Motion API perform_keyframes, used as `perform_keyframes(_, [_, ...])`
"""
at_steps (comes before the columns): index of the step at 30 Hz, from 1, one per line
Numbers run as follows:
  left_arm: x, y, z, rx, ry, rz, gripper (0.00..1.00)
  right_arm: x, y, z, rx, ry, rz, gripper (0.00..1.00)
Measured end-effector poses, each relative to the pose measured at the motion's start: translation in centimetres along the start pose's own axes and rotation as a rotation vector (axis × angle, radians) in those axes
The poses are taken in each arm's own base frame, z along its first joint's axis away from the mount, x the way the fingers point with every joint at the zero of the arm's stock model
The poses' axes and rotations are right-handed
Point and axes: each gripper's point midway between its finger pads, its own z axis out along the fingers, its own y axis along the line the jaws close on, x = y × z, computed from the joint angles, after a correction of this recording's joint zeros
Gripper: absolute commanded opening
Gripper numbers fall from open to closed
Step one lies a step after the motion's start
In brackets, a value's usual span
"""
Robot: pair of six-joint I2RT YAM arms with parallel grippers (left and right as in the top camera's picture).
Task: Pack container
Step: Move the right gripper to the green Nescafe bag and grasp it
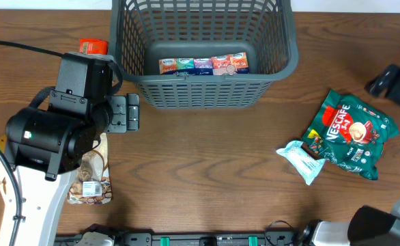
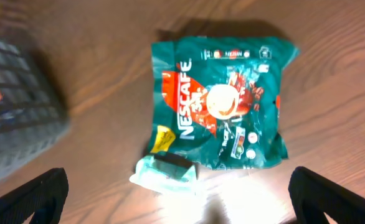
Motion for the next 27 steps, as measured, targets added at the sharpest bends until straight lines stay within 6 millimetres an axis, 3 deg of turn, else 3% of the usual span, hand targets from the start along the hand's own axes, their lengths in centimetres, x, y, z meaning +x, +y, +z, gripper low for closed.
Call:
perform_keyframes(8, [0.0, 0.0, 0.0, 0.0, 0.0, 0.0, 0.93, 5.9, -4.2, 8.9, -0.051, 0.136, 0.064, 0.99])
perform_keyframes(13, [0.0, 0.0, 0.0, 0.0, -0.001, 0.0, 0.93, 8.1, -7.6, 12.1, -0.055, 0.156, 0.131, 0.99])
perform_keyframes(23, [-0.1, 0.0, 0.0, 0.001, -0.005, -0.001, 0.93, 5.4, -9.5, 13.5, -0.083, -0.018, 0.087, 0.99])
perform_keyframes(27, [-0.1, 0.0, 0.0, 0.001, -0.005, -0.001, 0.93, 6.2, -9.6, 15.2, -0.09, -0.023, 0.081, 0.99])
